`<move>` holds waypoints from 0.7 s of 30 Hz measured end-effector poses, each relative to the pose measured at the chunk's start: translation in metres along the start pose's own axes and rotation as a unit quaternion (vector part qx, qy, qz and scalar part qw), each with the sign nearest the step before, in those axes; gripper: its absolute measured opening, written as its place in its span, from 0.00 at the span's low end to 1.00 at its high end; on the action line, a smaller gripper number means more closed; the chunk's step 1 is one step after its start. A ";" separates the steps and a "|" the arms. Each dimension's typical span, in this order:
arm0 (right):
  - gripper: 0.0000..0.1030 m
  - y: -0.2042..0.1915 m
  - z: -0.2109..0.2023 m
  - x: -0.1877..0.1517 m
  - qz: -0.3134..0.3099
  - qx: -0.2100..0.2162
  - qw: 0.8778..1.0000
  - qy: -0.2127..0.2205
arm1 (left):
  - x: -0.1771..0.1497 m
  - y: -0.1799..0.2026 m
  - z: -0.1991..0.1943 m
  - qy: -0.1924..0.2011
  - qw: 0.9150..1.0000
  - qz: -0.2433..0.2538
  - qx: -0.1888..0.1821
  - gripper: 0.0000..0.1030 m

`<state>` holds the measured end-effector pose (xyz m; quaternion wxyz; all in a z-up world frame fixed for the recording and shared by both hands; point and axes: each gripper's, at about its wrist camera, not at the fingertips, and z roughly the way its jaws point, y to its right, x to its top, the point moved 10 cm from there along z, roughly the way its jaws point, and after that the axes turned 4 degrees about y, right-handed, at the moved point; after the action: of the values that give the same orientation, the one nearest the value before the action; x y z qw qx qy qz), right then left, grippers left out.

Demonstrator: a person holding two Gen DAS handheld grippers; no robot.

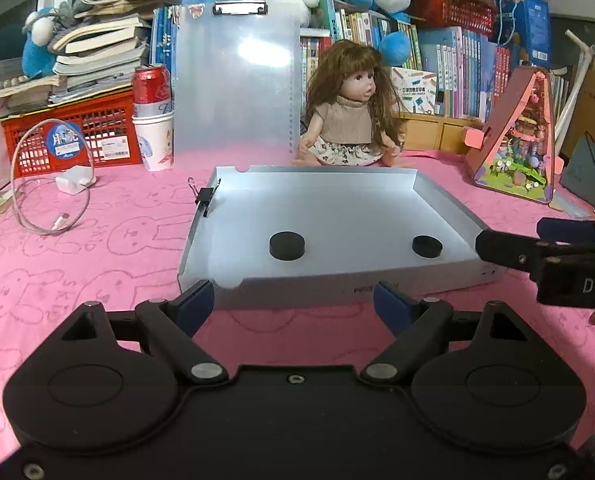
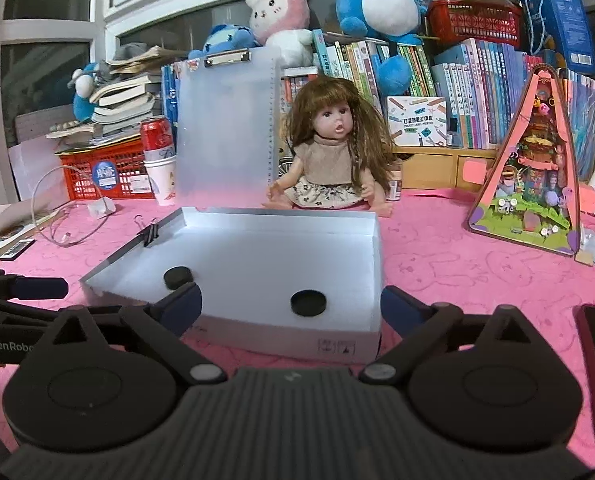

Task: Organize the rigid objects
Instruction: 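Lower the pucks into the tray and open both tools, then grasp a second black puck with the left tool while the right tool grasps one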

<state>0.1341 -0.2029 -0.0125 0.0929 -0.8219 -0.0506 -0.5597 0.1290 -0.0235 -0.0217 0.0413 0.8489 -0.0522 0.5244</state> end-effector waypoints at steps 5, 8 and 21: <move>0.98 -0.008 -0.012 -0.015 -0.012 0.009 1.000 0.010 | -0.010 0.001 -0.013 0.012 1.000 0.008 0.006 0.83; 1.00 -0.011 -0.017 -0.022 -0.017 0.014 1.000 0.018 | -0.019 0.000 -0.019 0.012 1.000 -0.009 0.004 0.84; 1.00 0.002 -0.042 -0.053 -0.008 0.008 1.000 0.020 | -0.037 -0.016 -0.046 0.016 1.000 -0.018 0.010 0.84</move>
<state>0.0763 -0.2126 -0.0471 0.0963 -0.8093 -0.0601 -0.5763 0.0741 -0.0003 -0.0351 0.0430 0.8414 -0.0306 0.5379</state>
